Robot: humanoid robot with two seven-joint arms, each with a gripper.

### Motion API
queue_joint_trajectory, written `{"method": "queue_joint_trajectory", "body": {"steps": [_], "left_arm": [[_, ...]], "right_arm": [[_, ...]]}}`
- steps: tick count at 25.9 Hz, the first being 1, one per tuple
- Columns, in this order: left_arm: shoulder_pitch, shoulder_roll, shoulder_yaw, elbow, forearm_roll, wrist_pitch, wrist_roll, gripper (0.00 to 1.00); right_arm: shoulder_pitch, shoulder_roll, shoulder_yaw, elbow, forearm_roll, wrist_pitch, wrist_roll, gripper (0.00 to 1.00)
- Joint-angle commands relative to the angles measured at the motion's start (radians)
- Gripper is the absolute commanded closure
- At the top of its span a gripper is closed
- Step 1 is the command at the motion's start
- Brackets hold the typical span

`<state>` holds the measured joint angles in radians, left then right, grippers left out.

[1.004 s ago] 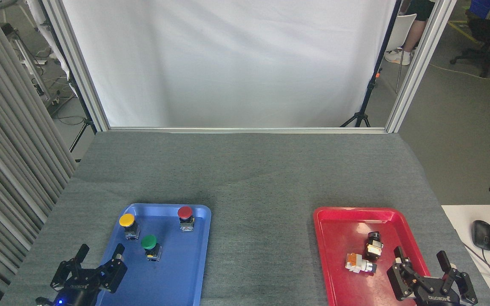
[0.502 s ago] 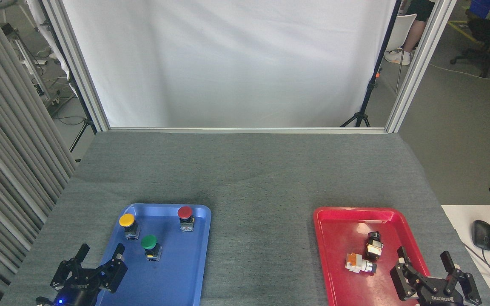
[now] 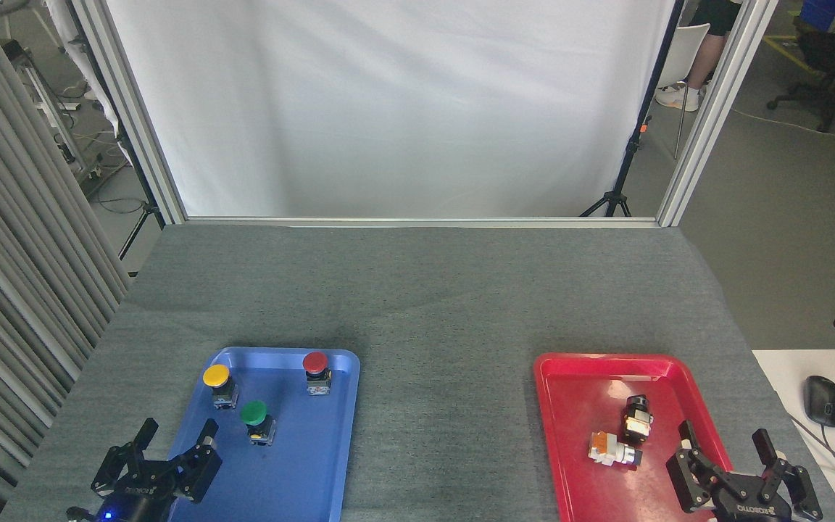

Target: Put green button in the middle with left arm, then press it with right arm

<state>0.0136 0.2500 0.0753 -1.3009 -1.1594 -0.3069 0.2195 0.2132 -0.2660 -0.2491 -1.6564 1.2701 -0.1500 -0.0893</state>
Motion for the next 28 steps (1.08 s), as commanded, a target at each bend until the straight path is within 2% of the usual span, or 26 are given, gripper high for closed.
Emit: {"method": "queue_joint_trajectory", "body": {"steps": [1,9,11,14,18,22,28], "left_arm": [[0.0,0.0,0.0,0.0,-0.005,0.0,0.0,0.01],[-0.003,-0.001,-0.025,0.003,-0.017,0.002,0.0,0.01],[-0.004,-0.003,-0.048,0.003,-0.059,0.003,-0.008,0.01],[-0.015,-0.012,-0.112,0.002,-0.186,0.015,-0.011,0.01],[-0.009,-0.087,-0.134,0.002,-0.214,0.049,-0.002,0.01],[-0.02,-0.133,-0.147,0.029,-0.221,0.072,-0.002,0.01],[-0.087,-0.144,-0.149,0.138,-0.221,0.078,0.0,0.05]], "right_arm": [[-0.001,-0.002,-0.003,0.0,0.0,0.0,0.0,0.0],[-0.008,0.002,0.001,0.001,0.0,0.0,0.0,0.0],[-0.009,0.007,0.002,0.003,0.0,0.0,0.0,0.0],[-0.009,0.014,0.008,0.003,0.0,0.0,0.0,0.0],[-0.009,0.011,0.014,0.003,-0.002,0.0,0.0,0.0],[-0.011,0.016,0.01,0.004,-0.002,0.0,0.0,0.0],[-0.005,0.033,0.01,0.004,0.0,0.0,0.0,0.0]]}}
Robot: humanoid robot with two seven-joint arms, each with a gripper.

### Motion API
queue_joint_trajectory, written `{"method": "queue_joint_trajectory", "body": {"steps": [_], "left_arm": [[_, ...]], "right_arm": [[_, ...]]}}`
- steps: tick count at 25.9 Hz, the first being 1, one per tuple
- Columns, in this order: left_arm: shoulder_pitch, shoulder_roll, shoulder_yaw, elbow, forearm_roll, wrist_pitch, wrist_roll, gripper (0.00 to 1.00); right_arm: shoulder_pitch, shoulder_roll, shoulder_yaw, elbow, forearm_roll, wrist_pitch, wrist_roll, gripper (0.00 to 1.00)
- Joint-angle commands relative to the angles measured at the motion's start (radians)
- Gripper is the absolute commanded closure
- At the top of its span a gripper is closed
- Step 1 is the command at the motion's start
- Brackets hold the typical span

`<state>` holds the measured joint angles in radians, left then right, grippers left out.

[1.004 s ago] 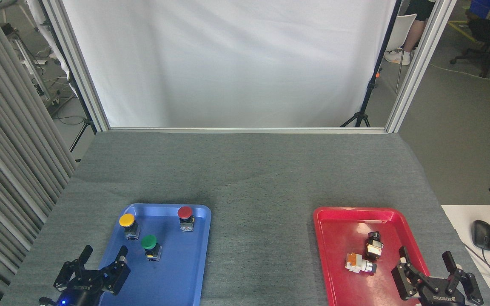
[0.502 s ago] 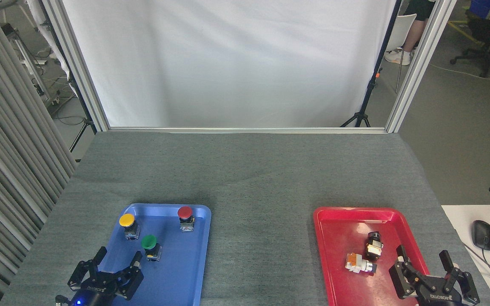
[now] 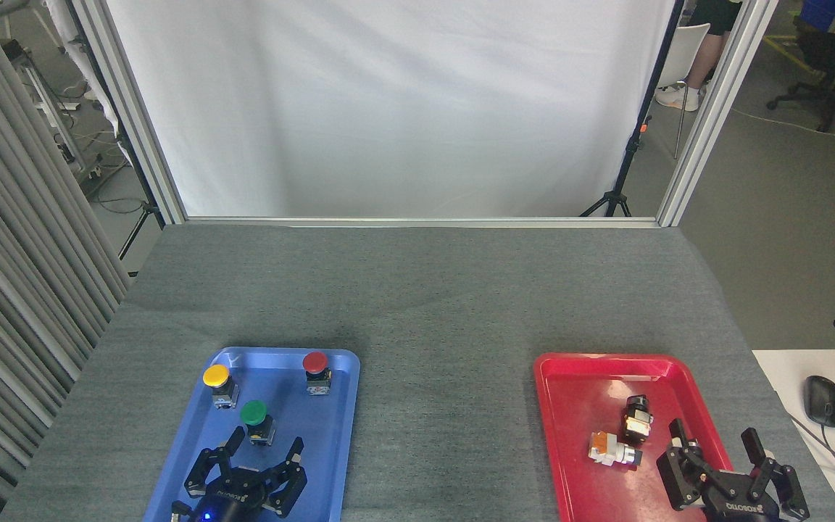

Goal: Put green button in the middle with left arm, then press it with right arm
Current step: 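Reach the left gripper to the green button and grasp it, then carry the green button out of the blue tray toward the table middle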

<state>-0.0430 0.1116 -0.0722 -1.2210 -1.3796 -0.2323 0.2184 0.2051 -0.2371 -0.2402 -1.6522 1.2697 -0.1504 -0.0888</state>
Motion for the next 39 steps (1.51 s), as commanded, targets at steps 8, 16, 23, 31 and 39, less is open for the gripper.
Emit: {"method": "queue_joint_trajectory", "body": {"steps": [8,16,23,31,39], "left_arm": [[-0.084,-0.015,-0.001,0.167,0.001,0.142,0.036,0.12],[-0.117,-0.016,-0.001,0.212,0.011,0.151,0.038,0.17],[-0.147,-0.007,-0.011,0.258,0.001,0.131,0.027,0.62],[-0.173,0.043,-0.041,0.248,0.005,-0.196,0.036,1.0],[-0.285,-0.036,-0.248,0.218,-0.001,-0.26,0.032,1.0]], "right_arm": [[0.01,0.005,0.002,-0.001,-0.001,0.0,0.0,0.0],[0.008,-0.004,-0.002,-0.005,-0.001,0.0,0.0,0.0],[0.008,-0.005,-0.001,-0.006,-0.001,0.0,0.0,0.0],[0.008,-0.007,-0.001,-0.006,-0.001,0.0,0.0,0.0],[0.007,-0.008,-0.001,-0.008,-0.001,0.0,0.0,0.0]]}}
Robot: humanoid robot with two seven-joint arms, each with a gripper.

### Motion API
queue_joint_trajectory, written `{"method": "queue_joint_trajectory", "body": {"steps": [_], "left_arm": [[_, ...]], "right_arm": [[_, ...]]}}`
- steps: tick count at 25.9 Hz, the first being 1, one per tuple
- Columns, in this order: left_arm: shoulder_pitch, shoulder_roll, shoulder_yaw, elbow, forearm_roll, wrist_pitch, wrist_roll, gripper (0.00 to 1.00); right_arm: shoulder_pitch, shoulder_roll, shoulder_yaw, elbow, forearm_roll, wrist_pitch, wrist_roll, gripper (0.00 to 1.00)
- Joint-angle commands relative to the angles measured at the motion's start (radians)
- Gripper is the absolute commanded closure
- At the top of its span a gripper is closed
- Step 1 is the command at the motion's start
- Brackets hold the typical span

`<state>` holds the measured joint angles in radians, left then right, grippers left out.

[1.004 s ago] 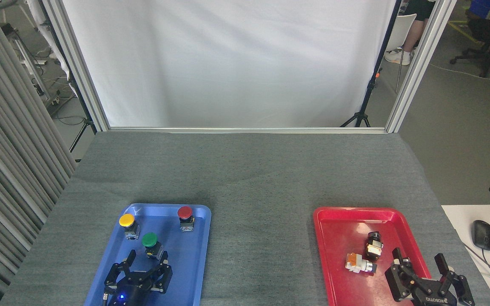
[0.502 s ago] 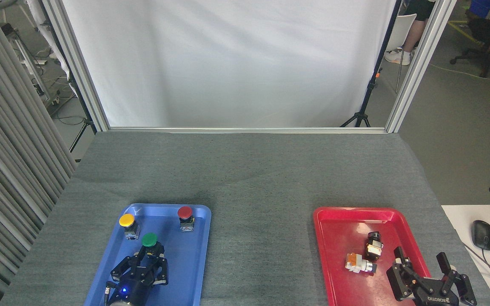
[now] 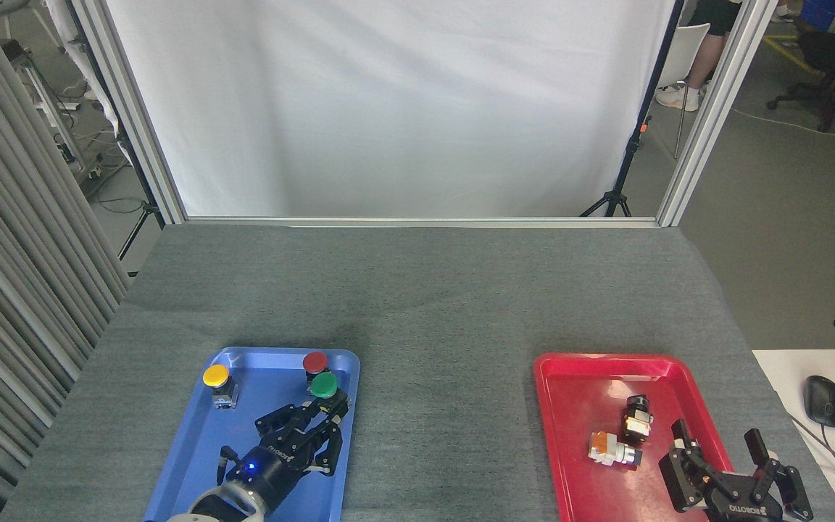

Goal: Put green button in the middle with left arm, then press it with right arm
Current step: 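Carry the green button out of the blue tray toward the table middle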

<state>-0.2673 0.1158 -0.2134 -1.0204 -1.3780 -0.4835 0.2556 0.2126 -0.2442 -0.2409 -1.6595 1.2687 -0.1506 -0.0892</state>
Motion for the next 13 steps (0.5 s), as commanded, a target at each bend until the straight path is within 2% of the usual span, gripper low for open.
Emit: {"method": "queue_joint_trajectory", "body": {"steps": [1,5,9,13], "left_arm": [[-0.076,-0.067,-0.126,0.048,-0.003,-0.004,-0.01,1.0],[-0.116,-0.173,-0.146,0.161,-0.029,0.059,-0.015,1.0],[-0.118,-0.219,-0.15,0.195,-0.058,0.137,-0.013,1.0],[-0.125,-0.234,-0.19,0.252,-0.059,0.163,-0.001,1.0]], "right_arm": [[0.001,0.0,0.002,0.0,0.0,0.0,0.0,0.0],[0.004,0.002,0.005,0.0,0.0,0.0,0.0,0.0],[0.008,0.006,0.005,0.001,0.0,0.0,0.0,0.0],[0.01,0.009,0.005,0.003,0.0,0.0,0.0,0.0]]}}
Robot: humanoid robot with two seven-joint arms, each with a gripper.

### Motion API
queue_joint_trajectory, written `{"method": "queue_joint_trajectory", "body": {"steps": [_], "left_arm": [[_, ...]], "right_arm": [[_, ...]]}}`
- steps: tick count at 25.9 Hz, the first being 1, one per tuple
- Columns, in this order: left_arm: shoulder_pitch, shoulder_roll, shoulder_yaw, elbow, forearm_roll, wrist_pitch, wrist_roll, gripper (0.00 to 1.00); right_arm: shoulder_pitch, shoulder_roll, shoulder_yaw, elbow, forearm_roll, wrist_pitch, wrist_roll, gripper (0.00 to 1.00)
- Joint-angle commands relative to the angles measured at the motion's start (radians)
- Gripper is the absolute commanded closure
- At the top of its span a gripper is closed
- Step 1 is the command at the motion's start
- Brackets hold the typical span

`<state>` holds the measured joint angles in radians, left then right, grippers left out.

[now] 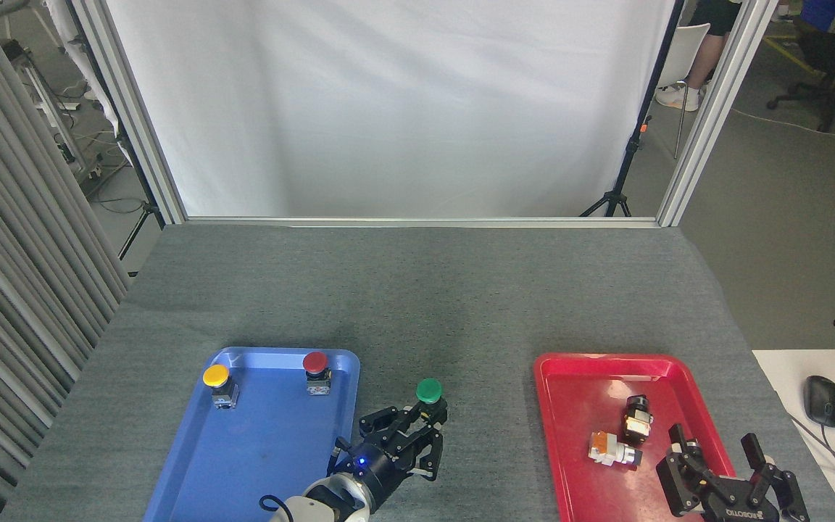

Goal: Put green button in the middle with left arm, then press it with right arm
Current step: 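Carry the green button out of the blue tray toward the table middle, then release the green button on the table and withdraw the left gripper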

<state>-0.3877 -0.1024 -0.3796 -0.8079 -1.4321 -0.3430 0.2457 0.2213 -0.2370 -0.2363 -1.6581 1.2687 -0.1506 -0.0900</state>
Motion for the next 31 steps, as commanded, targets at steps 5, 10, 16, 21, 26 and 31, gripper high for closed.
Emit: {"method": "queue_joint_trajectory", "body": {"steps": [5,10,16,21,26,31], "left_arm": [[-0.007,-0.031,-0.068,0.068,-0.005,0.041,0.011,1.0],[-0.007,-0.031,-0.105,0.068,-0.002,0.045,0.011,1.0],[-0.007,-0.031,-0.122,0.067,-0.001,0.058,0.044,0.01],[0.01,-0.026,-0.124,0.036,0.007,0.056,0.046,0.01],[0.15,0.029,-0.11,-0.228,0.009,0.101,0.041,0.01],[0.34,0.187,-0.067,-0.579,0.01,0.387,0.043,0.01]], "right_arm": [[0.001,0.008,0.0,0.0,0.0,0.002,-0.004,0.0],[0.001,0.007,0.0,0.003,0.0,0.013,-0.004,0.0],[0.001,0.016,0.005,0.006,-0.003,0.014,-0.004,0.0],[0.009,0.001,0.066,0.02,-0.035,0.039,-0.007,0.0],[0.006,-0.001,0.072,0.021,-0.052,0.043,-0.007,0.0],[0.007,0.001,0.077,0.021,-0.048,0.028,-0.007,0.0]]}}
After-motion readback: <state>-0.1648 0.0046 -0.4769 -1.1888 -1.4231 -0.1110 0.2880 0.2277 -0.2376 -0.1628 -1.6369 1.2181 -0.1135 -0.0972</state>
